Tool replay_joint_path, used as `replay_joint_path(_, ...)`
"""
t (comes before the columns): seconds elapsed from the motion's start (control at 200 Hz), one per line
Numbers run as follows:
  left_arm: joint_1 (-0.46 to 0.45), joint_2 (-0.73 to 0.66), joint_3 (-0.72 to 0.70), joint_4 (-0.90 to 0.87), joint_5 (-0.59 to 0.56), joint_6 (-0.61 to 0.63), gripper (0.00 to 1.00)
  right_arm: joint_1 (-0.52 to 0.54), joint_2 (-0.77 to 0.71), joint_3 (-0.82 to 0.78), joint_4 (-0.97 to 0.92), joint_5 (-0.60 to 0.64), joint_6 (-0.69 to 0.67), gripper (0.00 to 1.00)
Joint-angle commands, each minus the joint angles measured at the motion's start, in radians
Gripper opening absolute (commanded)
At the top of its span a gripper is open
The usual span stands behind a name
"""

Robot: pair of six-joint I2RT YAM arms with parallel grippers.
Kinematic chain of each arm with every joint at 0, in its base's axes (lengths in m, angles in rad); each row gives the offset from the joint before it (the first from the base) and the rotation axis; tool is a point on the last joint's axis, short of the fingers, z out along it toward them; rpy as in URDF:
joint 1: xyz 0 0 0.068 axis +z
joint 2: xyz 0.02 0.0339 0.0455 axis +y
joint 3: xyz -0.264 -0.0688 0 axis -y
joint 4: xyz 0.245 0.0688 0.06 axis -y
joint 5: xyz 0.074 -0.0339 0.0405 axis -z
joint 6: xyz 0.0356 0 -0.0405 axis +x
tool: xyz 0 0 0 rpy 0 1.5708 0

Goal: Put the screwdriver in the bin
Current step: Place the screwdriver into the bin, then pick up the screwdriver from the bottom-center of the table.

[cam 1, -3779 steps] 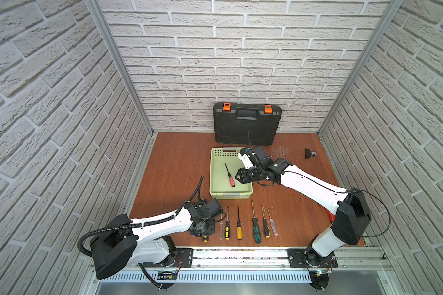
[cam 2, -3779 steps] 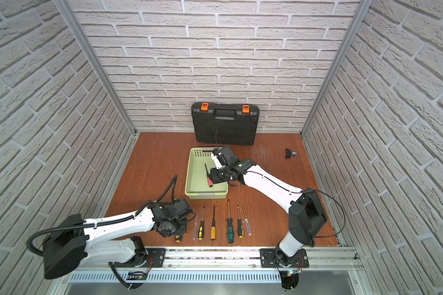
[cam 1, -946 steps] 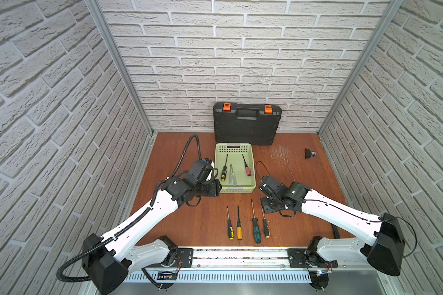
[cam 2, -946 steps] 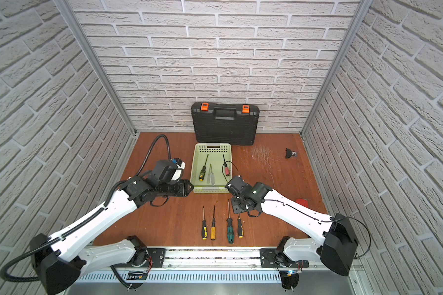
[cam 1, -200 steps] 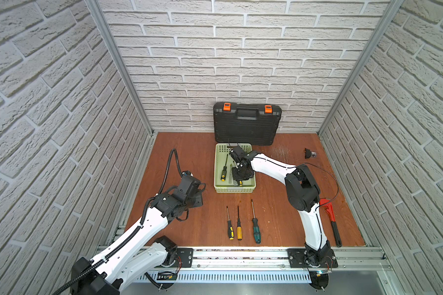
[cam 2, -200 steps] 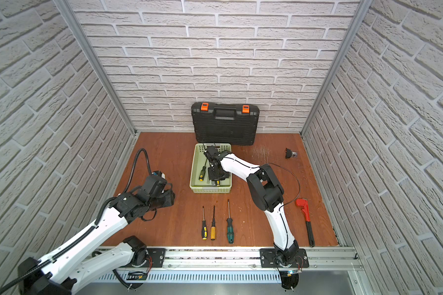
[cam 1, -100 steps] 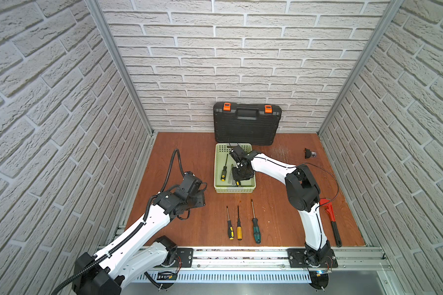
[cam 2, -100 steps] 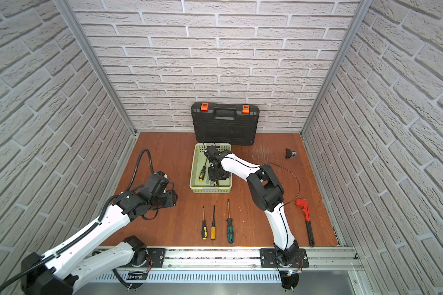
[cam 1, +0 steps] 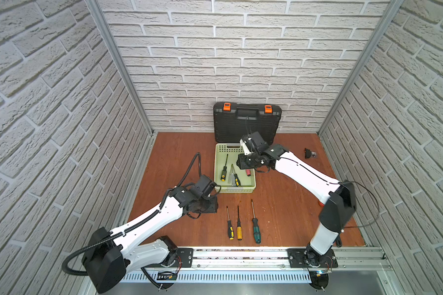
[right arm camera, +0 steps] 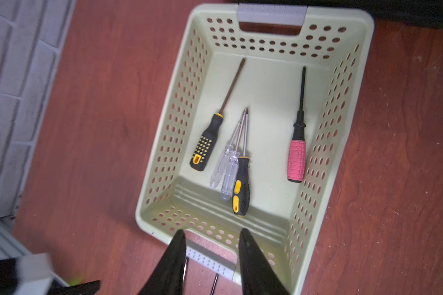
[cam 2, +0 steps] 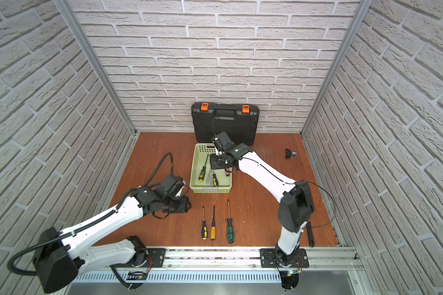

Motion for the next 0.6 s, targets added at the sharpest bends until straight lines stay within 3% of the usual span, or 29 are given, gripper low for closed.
replay_joint_path(0.0,-0.089,0.048,0.009,0.076,0.002,-0.075,0.51,0.032,-0.096,-0.136,0.039,-0.003,0.009,0.36)
replay_joint_path(0.265,-0.297,0.171,-0.024,0.192,-0.066,-0.306,0.53,0.089,-0.308,-0.405,0.055,0.034,0.061,0.35)
replay_joint_path(0.595,-0.381,0.32,0.031,0.129,-0.094,-0.381,0.51,0.093,-0.342,-0.502,0.055,0.039,0.074,0.35)
